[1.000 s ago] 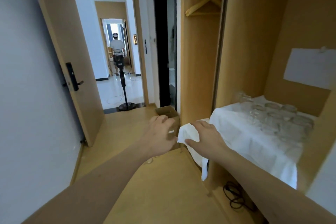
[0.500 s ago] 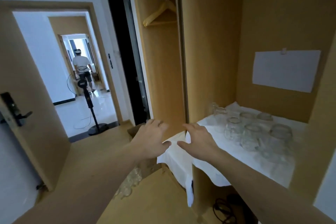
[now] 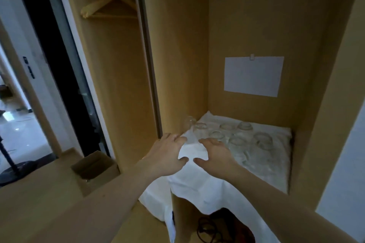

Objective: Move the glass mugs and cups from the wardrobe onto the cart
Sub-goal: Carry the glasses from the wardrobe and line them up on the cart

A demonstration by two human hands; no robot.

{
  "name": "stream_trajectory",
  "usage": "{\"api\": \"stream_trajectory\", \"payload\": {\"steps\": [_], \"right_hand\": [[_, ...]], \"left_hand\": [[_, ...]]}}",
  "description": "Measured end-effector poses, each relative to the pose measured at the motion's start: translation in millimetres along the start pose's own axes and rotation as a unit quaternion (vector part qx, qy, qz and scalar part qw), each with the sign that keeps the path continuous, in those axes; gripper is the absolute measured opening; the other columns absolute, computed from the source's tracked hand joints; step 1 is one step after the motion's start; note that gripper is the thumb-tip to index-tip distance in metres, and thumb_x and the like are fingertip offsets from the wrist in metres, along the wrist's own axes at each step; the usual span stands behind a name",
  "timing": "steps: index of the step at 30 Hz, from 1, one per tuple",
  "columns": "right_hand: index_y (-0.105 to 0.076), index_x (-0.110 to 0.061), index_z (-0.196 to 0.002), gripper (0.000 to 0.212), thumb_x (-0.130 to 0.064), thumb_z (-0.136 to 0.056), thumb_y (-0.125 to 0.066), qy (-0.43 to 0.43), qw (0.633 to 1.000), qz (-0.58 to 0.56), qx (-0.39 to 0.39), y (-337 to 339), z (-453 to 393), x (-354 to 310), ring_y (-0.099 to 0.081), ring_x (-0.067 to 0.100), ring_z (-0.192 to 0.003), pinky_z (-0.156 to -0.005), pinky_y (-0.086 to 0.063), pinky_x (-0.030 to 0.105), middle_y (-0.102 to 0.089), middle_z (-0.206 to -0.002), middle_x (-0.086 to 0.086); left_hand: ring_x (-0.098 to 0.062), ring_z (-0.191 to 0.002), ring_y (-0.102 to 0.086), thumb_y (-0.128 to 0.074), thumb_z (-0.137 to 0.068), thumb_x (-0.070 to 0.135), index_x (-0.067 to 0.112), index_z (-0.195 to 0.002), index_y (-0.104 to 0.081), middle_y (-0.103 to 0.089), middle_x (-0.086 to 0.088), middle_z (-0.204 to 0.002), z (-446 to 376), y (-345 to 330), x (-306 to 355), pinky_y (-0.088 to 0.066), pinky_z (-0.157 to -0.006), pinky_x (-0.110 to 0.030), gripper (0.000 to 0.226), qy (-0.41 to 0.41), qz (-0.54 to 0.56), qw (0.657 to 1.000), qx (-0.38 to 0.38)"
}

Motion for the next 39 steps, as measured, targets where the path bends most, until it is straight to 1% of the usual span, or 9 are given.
{"api": "stream_trajectory", "payload": {"steps": [7, 11, 14, 19, 23, 26, 30, 34, 39], "right_hand": [[-0.037, -0.026, -0.152, 0.074, -0.056, -0.090, -0.062, -0.090, 0.995, 0.024, 0.024, -2.3, -31.2, 1.4, -0.041, 0.025, -0.139, -0.112, -0.039, 0.040, -0.042, -0.154, -0.001], [-0.038, -0.028, -0.151, 0.072, -0.054, -0.089, -0.064, -0.148, 0.988, 0.033, 0.037, -4.9, -34.3, 4.3, -0.043, 0.025, -0.137, -0.109, -0.041, 0.037, -0.043, -0.152, -0.001], [-0.041, -0.029, -0.150, 0.071, -0.054, -0.088, -0.065, -0.184, 0.981, 0.039, 0.048, -6.2, -33.8, 10.8, -0.043, 0.026, -0.137, -0.109, -0.041, 0.039, -0.045, -0.151, 0.000], [-0.042, -0.026, -0.149, 0.070, -0.054, -0.089, -0.065, -0.234, 0.969, 0.043, 0.060, 10.3, -43.9, 33.5, -0.044, 0.027, -0.136, -0.107, -0.043, 0.039, -0.044, -0.151, 0.003], [-0.049, -0.023, -0.142, 0.062, -0.049, -0.089, -0.066, -0.243, 0.965, 0.046, 0.087, 30.7, -72.3, 66.1, -0.049, 0.029, -0.131, -0.104, -0.044, 0.037, -0.050, -0.146, 0.006], [-0.047, -0.023, -0.146, 0.067, -0.051, -0.089, -0.068, -0.254, 0.961, 0.033, 0.099, 42.7, -94.3, 94.9, -0.048, 0.027, -0.132, -0.107, -0.043, 0.039, -0.049, -0.147, 0.005], [-0.042, -0.026, -0.150, 0.075, -0.056, -0.087, -0.068, -0.280, 0.955, 0.021, 0.091, 46.3, -120.7, 133.6, -0.044, 0.026, -0.136, -0.110, -0.041, 0.040, -0.044, -0.152, 0.003], [-0.040, -0.027, -0.151, 0.077, -0.055, -0.086, -0.070, -0.297, 0.952, 0.017, 0.076, 45.0, -148.8, 164.7, -0.042, 0.028, -0.137, -0.111, -0.040, 0.040, -0.042, -0.153, 0.005], [-0.039, -0.027, -0.152, 0.081, -0.044, -0.082, -0.075, -0.296, 0.953, 0.052, -0.023, 43.1, -180.3, 193.1, -0.046, 0.028, -0.133, -0.106, -0.044, 0.041, -0.049, -0.144, 0.005]], "left_hand": [[-0.024, -0.141, -0.036, -0.059, -0.096, 0.048, 0.024, -0.153, -0.036, -0.040, 0.000, -0.155, -62.7, -6.3, -35.0, -0.038, -0.112, -0.043, 0.067, -0.076, 0.044, 0.996, -0.013], [-0.025, -0.147, -0.027, -0.061, -0.095, 0.047, 0.024, -0.154, -0.035, -0.032, -0.001, -0.161, -90.4, -19.7, -49.3, -0.031, -0.116, -0.038, 0.069, -0.124, 0.083, 0.989, -0.021], [-0.027, -0.148, -0.024, -0.062, -0.095, 0.046, 0.023, -0.155, -0.036, -0.034, -0.003, -0.159, -113.0, -28.1, -53.6, -0.026, -0.118, -0.037, 0.070, -0.160, 0.095, 0.982, -0.027], [-0.028, -0.137, -0.038, -0.060, -0.092, 0.054, 0.023, -0.143, -0.049, -0.051, 0.000, -0.143, -159.3, -29.2, -49.5, -0.038, -0.108, -0.045, 0.061, -0.200, 0.062, 0.977, -0.025], [-0.028, -0.135, -0.040, -0.058, -0.091, 0.055, 0.023, -0.147, -0.045, -0.048, -0.003, -0.147, -203.0, -35.3, -33.3, -0.043, -0.105, -0.044, 0.066, -0.210, 0.071, 0.975, -0.021], [-0.026, -0.137, -0.040, -0.057, -0.092, 0.058, 0.024, -0.149, -0.043, -0.046, -0.002, -0.150, -231.7, -48.5, -19.7, -0.042, -0.103, -0.040, 0.068, -0.201, 0.083, 0.976, -0.028], [-0.029, -0.139, -0.038, -0.059, -0.093, 0.055, 0.023, -0.151, -0.042, -0.044, -0.005, -0.153, -273.6, -66.3, -1.0, -0.039, -0.111, -0.043, 0.069, -0.201, 0.081, 0.974, -0.067], [-0.029, -0.138, -0.041, -0.061, -0.092, 0.055, 0.022, -0.151, -0.042, -0.045, -0.006, -0.152, -315.0, -82.8, 16.1, -0.041, -0.110, -0.043, 0.071, -0.192, 0.065, 0.976, -0.079], [-0.027, -0.138, -0.042, -0.065, -0.090, 0.053, 0.021, -0.153, -0.040, -0.043, -0.008, -0.152, -350.7, -110.4, 30.9, -0.042, -0.110, -0.039, 0.075, -0.188, 0.072, 0.972, -0.121]]}}
Point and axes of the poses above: each hand's wrist, its own z-axis away from the middle knuckle, its own y-axis out of the back of the hand, x = y × z, the point moved 2 cm from there along -z, towards the middle knuckle
